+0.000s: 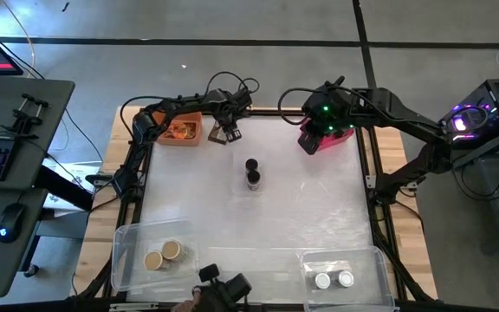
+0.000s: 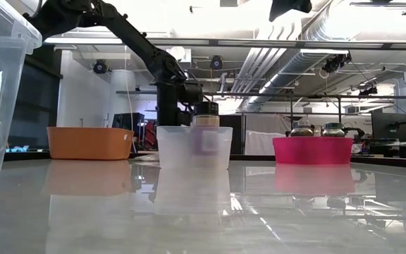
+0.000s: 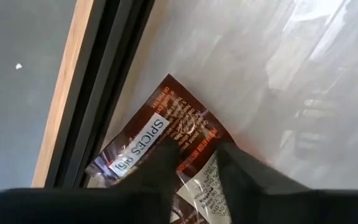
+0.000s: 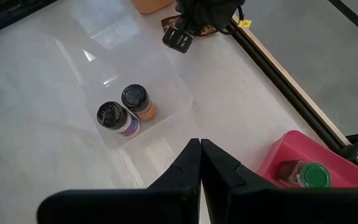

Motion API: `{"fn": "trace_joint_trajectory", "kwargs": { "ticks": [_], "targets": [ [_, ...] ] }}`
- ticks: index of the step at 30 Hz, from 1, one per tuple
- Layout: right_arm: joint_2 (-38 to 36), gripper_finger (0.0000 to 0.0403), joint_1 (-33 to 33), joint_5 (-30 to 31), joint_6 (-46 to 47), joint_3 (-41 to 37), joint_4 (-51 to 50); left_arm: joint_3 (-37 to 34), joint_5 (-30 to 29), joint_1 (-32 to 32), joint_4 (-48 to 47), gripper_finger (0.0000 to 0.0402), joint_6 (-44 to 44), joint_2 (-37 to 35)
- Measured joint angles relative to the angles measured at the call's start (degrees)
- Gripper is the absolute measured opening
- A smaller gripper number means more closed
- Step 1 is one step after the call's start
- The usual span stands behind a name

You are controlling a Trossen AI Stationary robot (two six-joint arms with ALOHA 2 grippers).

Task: Sort spices by type
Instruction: Put the orange seasoning pack into the orange bin

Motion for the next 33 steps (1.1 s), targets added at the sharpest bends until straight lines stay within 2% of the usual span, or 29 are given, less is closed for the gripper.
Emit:
{"fn": "trace_joint_trajectory", "kwargs": {
  "ticks": [3, 8, 16, 20, 28, 33],
  "targets": [
    [0.0, 0.0000, 0.0, 0.0, -0.3, 0.0, 0.0, 0.2, 0.6, 0.0, -0.3, 0.0027, -0.2, -0.1],
    [0.0, 0.0000, 0.0, 0.0, -0.6, 0.0, 0.0, 4.5, 2.9, 0.6, -4.2, 0.0004, -1.7, 0.3],
    [0.0, 0.0000, 0.0, 0.2, -2.6, 0.0, 0.1, 19.0, 7.6, 1.0, -14.7, 0.0001, -2.7, 0.4],
    [0.0, 0.0000, 0.0, 3.0, -5.0, 0.0, 0.2, 24.1, 7.8, 1.0, -17.3, 0.0001, -2.6, 0.6],
    [0.0, 0.0000, 0.0, 3.1, -5.7, 0.0, -0.1, 24.9, 8.1, 2.2, -24.0, 0.0003, -7.8, 1.2],
    [0.0, 0.0000, 0.0, 3.2, -8.3, 0.0, 0.8, 25.0, 7.1, 2.3, -22.9, 0.0033, -10.4, 1.0]
  ]
}}
